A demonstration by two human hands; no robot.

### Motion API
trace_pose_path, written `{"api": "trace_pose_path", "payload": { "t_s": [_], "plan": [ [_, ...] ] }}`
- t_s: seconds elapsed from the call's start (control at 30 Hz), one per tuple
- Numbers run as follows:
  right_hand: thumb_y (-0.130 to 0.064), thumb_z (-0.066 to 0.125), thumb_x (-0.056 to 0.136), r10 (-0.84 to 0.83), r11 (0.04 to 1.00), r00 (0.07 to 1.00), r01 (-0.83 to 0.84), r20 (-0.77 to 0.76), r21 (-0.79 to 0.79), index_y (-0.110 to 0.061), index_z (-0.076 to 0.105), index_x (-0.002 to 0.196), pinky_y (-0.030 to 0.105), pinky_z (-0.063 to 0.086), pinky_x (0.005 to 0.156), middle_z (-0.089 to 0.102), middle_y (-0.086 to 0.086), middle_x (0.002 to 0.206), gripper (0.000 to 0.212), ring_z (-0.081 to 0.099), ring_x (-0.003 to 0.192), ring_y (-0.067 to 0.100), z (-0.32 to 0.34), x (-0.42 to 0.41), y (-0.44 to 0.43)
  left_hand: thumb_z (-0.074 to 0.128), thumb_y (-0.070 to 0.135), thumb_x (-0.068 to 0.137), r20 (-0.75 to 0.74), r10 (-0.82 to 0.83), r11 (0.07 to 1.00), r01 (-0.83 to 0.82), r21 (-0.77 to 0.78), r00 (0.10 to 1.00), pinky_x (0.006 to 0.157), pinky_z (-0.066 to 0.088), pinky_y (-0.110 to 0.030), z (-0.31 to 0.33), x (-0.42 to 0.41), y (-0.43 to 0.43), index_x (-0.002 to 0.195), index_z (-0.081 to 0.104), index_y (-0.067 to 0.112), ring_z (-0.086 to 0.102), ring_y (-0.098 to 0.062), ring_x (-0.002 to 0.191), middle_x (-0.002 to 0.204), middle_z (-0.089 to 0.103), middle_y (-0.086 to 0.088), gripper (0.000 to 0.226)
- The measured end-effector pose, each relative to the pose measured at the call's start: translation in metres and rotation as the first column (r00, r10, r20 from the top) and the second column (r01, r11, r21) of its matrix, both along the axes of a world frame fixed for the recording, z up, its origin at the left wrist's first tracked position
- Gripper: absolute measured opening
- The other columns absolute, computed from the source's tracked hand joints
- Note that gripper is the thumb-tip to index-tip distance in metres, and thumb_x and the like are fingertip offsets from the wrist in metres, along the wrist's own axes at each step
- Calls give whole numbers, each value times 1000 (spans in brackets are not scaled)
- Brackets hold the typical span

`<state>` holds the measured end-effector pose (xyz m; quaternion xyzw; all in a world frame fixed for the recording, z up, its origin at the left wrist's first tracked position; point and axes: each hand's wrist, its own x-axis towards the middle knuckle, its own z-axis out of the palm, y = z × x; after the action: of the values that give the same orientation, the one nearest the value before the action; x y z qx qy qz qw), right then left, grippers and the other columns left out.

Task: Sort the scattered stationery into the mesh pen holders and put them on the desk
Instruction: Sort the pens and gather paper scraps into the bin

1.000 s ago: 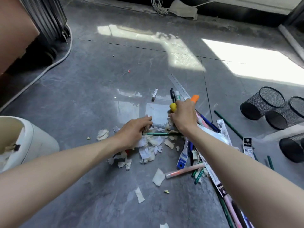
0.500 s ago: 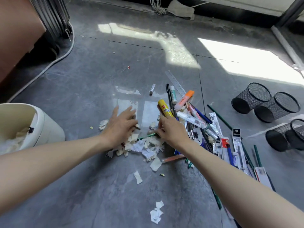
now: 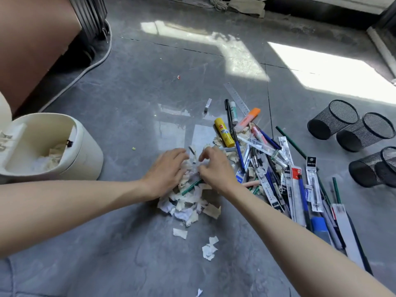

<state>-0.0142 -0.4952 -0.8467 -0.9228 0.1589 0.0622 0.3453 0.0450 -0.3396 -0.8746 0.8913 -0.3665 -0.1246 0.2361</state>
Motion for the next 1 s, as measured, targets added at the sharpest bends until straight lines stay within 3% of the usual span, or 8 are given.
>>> {"api": "trace_pose_path", "payload": {
  "t_s": [0.07,0.17,0.27,0.37,0.47,0.6,0.8,1.0],
  "plan": [
    [-7,52,81,-116,991,993,118,28,-69,-13,53,102,36,44,78,49,2,108,22,52,93,21,3,-7,-11,61,19,86,130,18,1000,-17,-10,991,92,41,-37,6,-1,-1,100,57,11,46,-24,105,116,49,-6,17],
    [-4,50,82,-345,934,931,327,-119,-147,-6,55,102,37,49,79,59,8,95,21,59,89,29,-7,-15,-25,67,26,82,157,-40,999,39,11,987,75,38,-30,17,-11,-13,79,56,13,41,-20,91,99,45,-2,18],
    [-10,56,77,-386,916,884,400,-264,1,-3,65,76,41,56,78,68,13,75,11,67,78,31,-18,-19,-24,64,35,80,154,-87,984,61,168,984,73,30,-30,18,-25,-30,75,60,14,39,-21,92,98,39,0,22],
    [-9,68,74,-396,875,860,459,-322,151,3,68,72,40,58,64,68,16,67,12,66,62,27,-18,-18,-20,58,34,81,145,-61,943,10,331,987,76,23,-31,18,-32,-44,76,58,14,33,-22,97,99,32,-1,21],
    [-13,69,82,-457,749,793,587,-403,307,2,63,74,25,41,39,56,11,55,18,49,41,19,-8,-16,-16,60,34,78,98,-45,927,5,374,994,87,21,-33,22,-30,-51,70,59,15,30,-22,99,101,31,-1,20],
    [-26,63,88,-445,602,763,642,-469,475,-2,61,88,15,29,35,51,8,60,24,42,43,15,5,-18,-11,63,31,78,-57,62,968,-46,247,996,86,17,-29,29,-26,-50,77,64,20,31,-20,105,105,33,1,12],
    [-35,43,98,-533,634,816,559,-222,534,-10,58,61,25,39,55,57,4,62,47,51,56,17,15,-13,-11,54,30,88,-226,178,984,-166,69,958,88,13,-26,37,-24,-46,79,59,25,33,-13,112,110,40,5,12],
    [-44,26,101,-615,604,770,598,-168,527,-10,57,84,25,33,41,50,5,57,49,42,36,14,24,-17,-36,52,16,89,-222,165,986,-153,72,961,100,28,-32,30,1,-40,111,53,19,34,-22,120,121,40,-3,22]
  ]
}}
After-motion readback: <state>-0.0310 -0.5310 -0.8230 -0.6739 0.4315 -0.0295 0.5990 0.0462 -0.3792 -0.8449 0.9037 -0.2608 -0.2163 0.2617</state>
